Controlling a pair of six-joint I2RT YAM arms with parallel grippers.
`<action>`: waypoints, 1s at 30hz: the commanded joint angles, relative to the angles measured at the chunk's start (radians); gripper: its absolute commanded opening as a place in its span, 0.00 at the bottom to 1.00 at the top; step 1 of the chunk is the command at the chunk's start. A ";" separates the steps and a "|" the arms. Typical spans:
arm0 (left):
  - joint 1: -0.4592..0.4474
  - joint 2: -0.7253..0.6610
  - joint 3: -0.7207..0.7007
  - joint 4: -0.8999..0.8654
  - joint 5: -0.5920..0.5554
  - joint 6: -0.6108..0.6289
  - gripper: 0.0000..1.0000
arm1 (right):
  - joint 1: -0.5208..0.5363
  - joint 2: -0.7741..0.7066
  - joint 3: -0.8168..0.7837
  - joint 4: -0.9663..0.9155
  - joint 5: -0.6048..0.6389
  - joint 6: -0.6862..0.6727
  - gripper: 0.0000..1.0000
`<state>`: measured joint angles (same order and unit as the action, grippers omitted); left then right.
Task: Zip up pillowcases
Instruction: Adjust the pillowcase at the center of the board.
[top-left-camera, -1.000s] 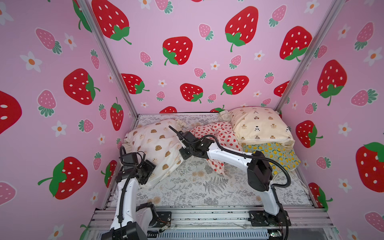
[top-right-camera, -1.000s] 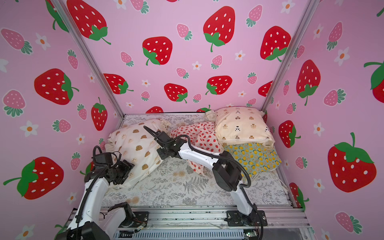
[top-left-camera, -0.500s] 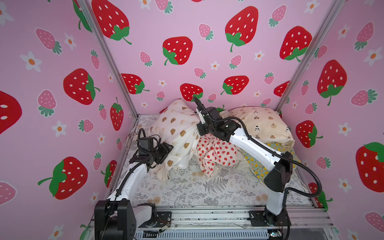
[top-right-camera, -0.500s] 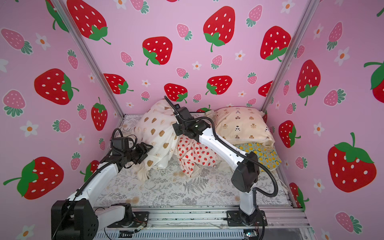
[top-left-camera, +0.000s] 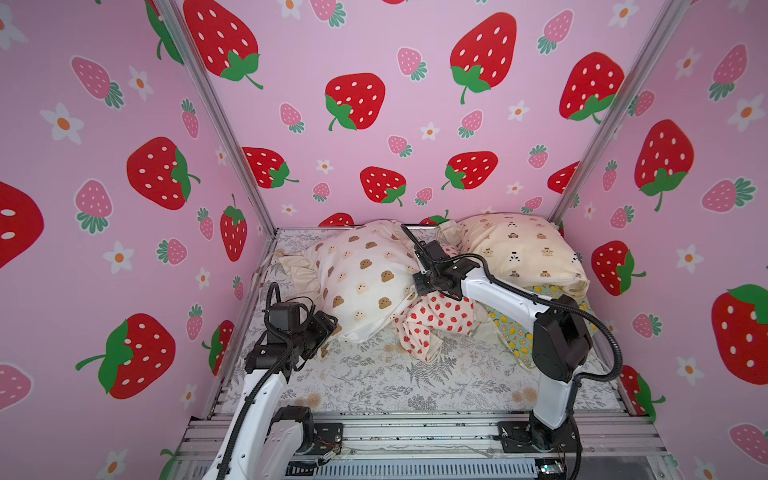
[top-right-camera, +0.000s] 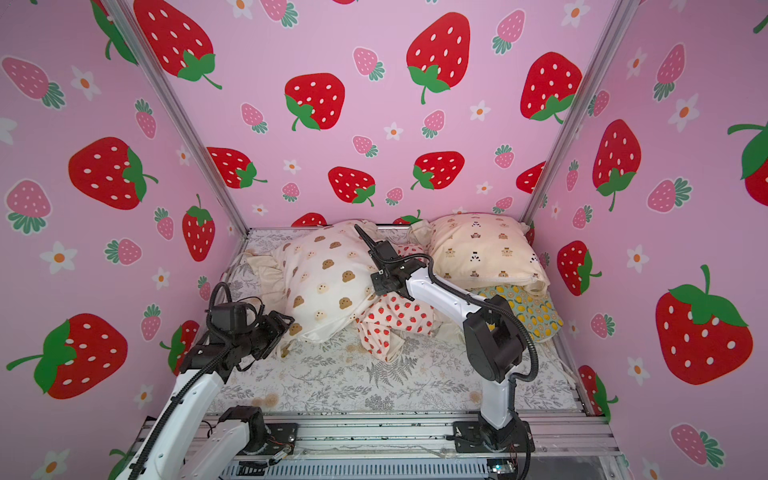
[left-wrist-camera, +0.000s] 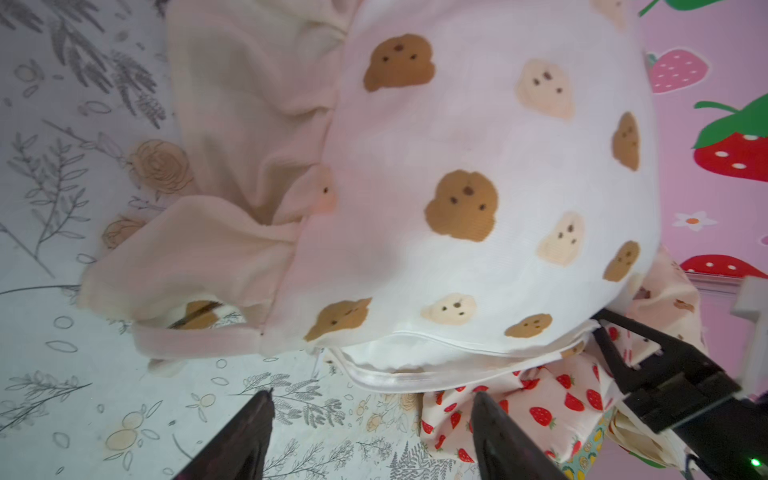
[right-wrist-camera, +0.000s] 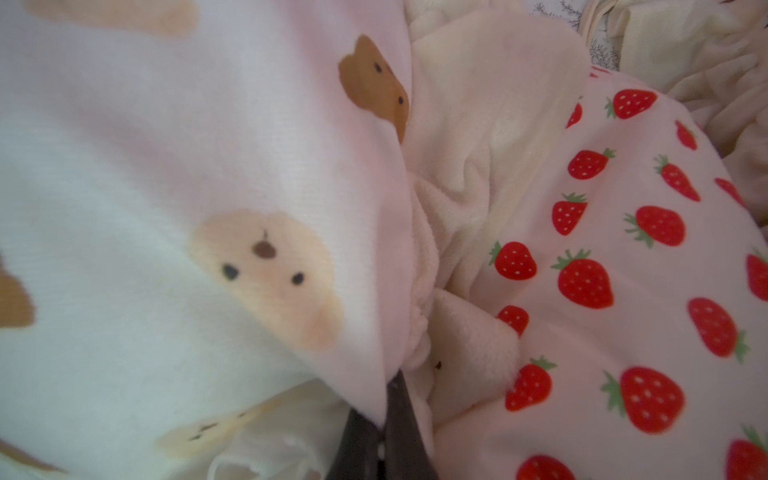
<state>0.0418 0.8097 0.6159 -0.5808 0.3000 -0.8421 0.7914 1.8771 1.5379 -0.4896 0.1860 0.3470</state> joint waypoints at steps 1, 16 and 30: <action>0.064 0.023 0.004 -0.043 0.017 0.031 0.79 | -0.006 -0.041 -0.022 0.006 -0.009 0.018 0.01; 0.144 0.147 -0.223 0.430 0.204 -0.103 0.63 | -0.004 -0.035 -0.027 -0.003 -0.017 0.056 0.01; 0.113 0.151 -0.241 0.572 0.216 -0.151 0.22 | -0.004 -0.029 -0.041 -0.009 -0.010 0.069 0.03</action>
<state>0.1593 0.9707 0.3752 -0.0368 0.5079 -0.9932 0.7914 1.8633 1.5143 -0.4706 0.1730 0.3996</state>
